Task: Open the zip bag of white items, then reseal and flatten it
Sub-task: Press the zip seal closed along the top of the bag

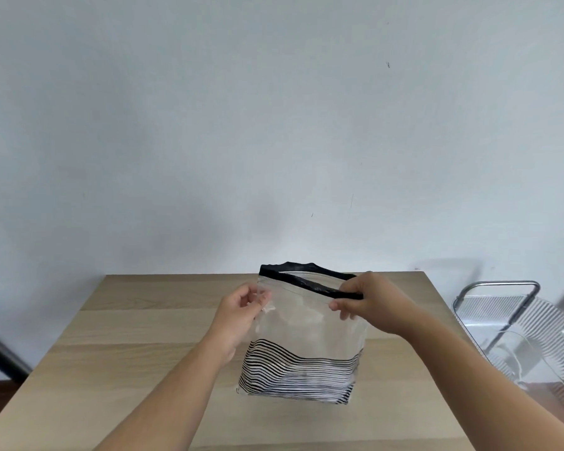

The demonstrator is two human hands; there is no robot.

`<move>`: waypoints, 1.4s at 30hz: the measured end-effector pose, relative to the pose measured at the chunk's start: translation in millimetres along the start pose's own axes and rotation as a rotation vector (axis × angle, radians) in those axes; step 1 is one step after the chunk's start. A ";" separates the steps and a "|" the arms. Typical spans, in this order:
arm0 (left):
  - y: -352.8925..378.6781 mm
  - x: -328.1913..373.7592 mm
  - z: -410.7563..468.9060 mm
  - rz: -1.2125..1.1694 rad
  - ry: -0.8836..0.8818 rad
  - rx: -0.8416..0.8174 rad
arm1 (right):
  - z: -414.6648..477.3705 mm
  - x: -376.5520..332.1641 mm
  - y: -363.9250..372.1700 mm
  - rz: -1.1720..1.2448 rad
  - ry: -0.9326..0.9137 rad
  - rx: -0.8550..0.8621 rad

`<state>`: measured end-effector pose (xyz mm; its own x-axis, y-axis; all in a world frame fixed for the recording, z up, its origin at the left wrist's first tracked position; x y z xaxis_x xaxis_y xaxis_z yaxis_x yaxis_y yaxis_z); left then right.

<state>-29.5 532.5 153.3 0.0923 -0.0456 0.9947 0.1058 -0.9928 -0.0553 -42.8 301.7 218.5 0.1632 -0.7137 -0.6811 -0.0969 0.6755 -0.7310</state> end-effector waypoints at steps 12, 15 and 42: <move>16.0 7.2 -19.9 0.059 0.065 -0.096 | -1.8 -12.1 13.1 -0.012 -0.039 -0.061; 22.0 10.1 -26.9 0.031 0.068 -0.122 | 0.3 -21.1 19.9 -0.064 -0.130 -0.004; 5.5 35.3 -48.2 0.064 0.259 0.017 | 1.2 -58.5 42.6 0.109 -0.184 -0.096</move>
<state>-73.4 520.1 192.3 -0.1568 -0.1375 0.9780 0.1249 -0.9851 -0.1184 -55.3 372.5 227.3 0.3218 -0.5857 -0.7439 -0.2153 0.7198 -0.6599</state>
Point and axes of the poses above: each hand's wrist, its own z-axis towards the middle knuckle, its own y-axis out of the palm, x = y × z, the point moved 6 cm from there along z, towards the middle knuckle, and after that the axes turned 6 degrees about x, right-handed, at the moved point
